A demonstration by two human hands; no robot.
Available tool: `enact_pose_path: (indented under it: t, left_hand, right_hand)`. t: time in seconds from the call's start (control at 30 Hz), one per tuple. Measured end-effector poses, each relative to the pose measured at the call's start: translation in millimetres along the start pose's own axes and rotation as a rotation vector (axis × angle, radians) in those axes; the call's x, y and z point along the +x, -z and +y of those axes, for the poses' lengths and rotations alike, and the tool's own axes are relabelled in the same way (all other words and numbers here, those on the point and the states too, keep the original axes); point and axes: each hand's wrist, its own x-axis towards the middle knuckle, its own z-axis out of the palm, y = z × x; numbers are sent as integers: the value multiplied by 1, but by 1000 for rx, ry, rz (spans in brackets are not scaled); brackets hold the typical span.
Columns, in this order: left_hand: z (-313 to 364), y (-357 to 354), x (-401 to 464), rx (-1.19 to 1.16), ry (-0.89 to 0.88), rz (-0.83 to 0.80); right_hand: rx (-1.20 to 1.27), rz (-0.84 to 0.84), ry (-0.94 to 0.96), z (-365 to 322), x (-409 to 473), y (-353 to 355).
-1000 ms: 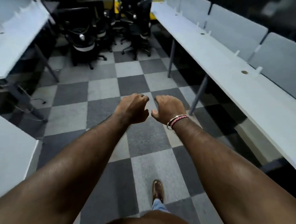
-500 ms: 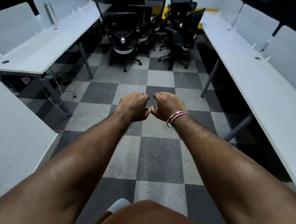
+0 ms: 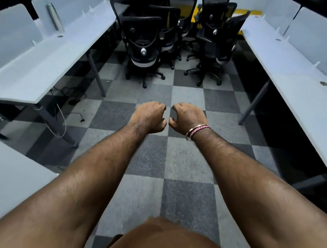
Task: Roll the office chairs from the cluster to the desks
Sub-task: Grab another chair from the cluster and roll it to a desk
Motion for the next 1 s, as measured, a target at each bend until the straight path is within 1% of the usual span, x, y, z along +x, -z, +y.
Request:
enact_pose_path:
  t: [0.13,0.2,0.27,0.3,0.47,0.57,0.73,0.87,1.0]
  left_hand:
    - [-49,7,78,1,24,5]
    - [-63,3,102,-2,33,-2]
    - [-82,-7,150,-3,43,-3]
    - [-87,-10,161,-5,43,-11]
    - [-128,-32,280,1,79,-11]
    - [-148,-38,358,10,100,-44]
    - [-180,-40,459,-15,159,-46]
    - [-216,-46,531,-18,195,-56]
    - [-267,-65,602,-22,183,-54]
  right_hand:
    - [15,-7,-9,9,88,-17]
    - [35,-14,10,13,115,-23]
    - [38,-11,20,26,165,-41]
    - [40,-14,25,28,176,-46]
    - [56,-35,61,66,290,-94]
    - [58,-58,84,96,364,-121]
    - [47,-71,159,130,471,-142]
    - [41,-73,190,142,550,-157]
    - [37,-84,210,146,635,-186]
